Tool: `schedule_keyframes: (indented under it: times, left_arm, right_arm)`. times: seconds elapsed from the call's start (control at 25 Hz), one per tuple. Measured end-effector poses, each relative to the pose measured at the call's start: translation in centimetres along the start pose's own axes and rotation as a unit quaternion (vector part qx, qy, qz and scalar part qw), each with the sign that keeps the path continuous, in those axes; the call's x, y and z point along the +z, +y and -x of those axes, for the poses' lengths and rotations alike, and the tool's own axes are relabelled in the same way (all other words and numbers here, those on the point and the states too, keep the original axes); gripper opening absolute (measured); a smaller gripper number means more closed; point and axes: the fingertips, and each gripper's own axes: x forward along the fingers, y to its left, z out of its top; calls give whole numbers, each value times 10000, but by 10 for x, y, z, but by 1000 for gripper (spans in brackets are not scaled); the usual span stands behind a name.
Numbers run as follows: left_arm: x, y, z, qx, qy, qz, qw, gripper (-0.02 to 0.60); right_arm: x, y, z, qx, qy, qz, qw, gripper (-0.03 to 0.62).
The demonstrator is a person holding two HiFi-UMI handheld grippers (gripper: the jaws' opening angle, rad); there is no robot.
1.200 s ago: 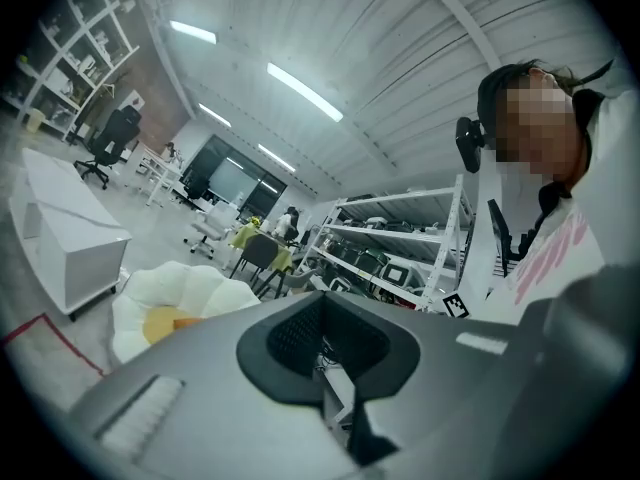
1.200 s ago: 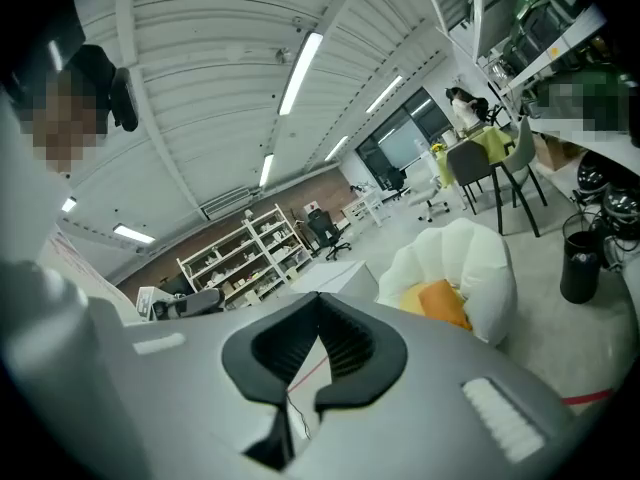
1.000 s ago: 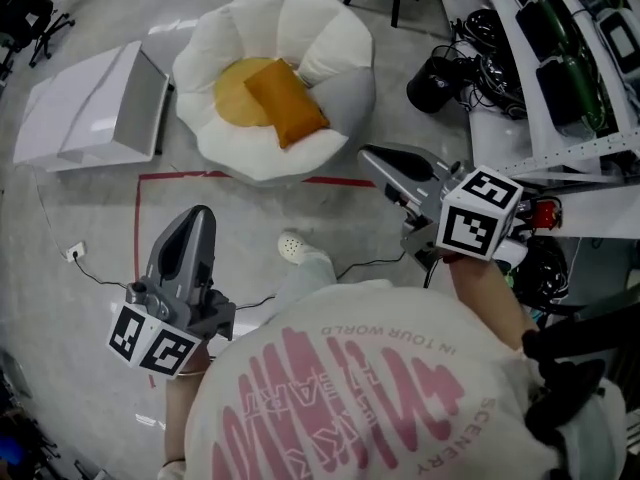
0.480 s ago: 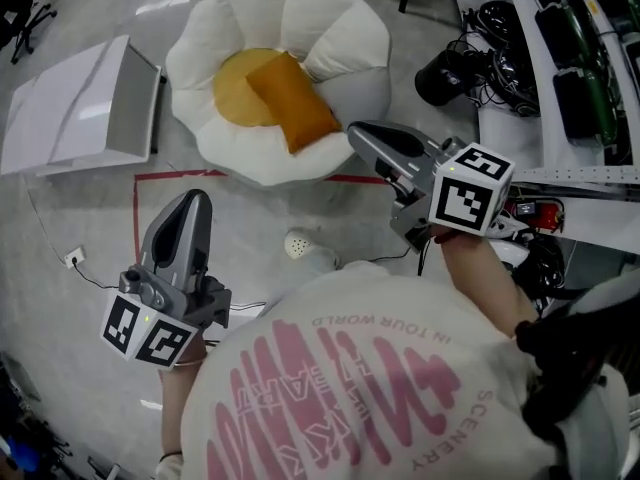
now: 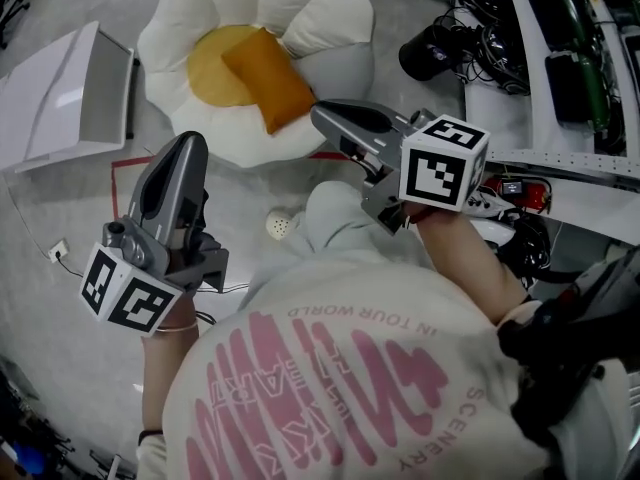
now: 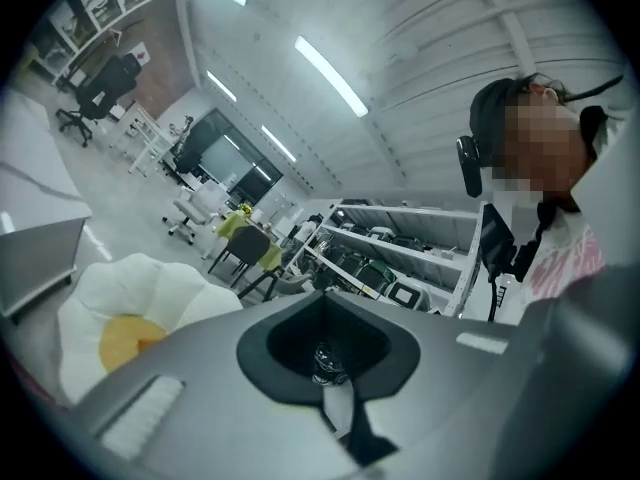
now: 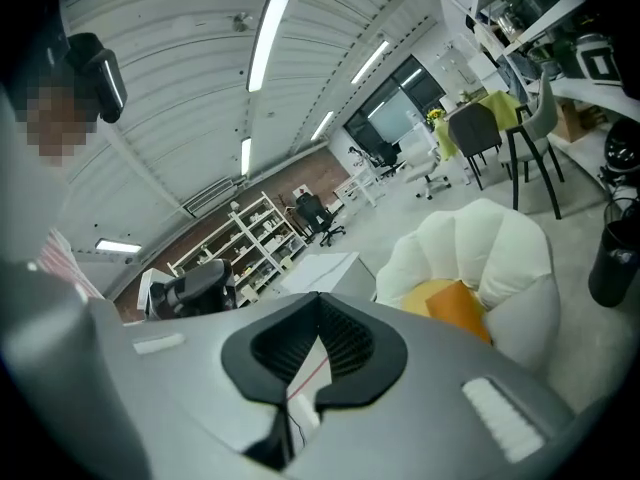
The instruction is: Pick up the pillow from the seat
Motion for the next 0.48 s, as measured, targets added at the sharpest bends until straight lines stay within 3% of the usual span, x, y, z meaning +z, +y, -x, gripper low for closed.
schedule_keyframes:
  times: [0.24, 0.48]
  left_arm:
    - [-24, -11, -3, 64, 248, -49, 9997, 17]
    - [-40, 5, -18, 768, 594, -381, 9945, 17]
  right_arm:
    - [-3, -13, -9, 298, 141, -407, 9986, 6]
    - [27, -42, -36, 651, 400, -269, 9967, 6]
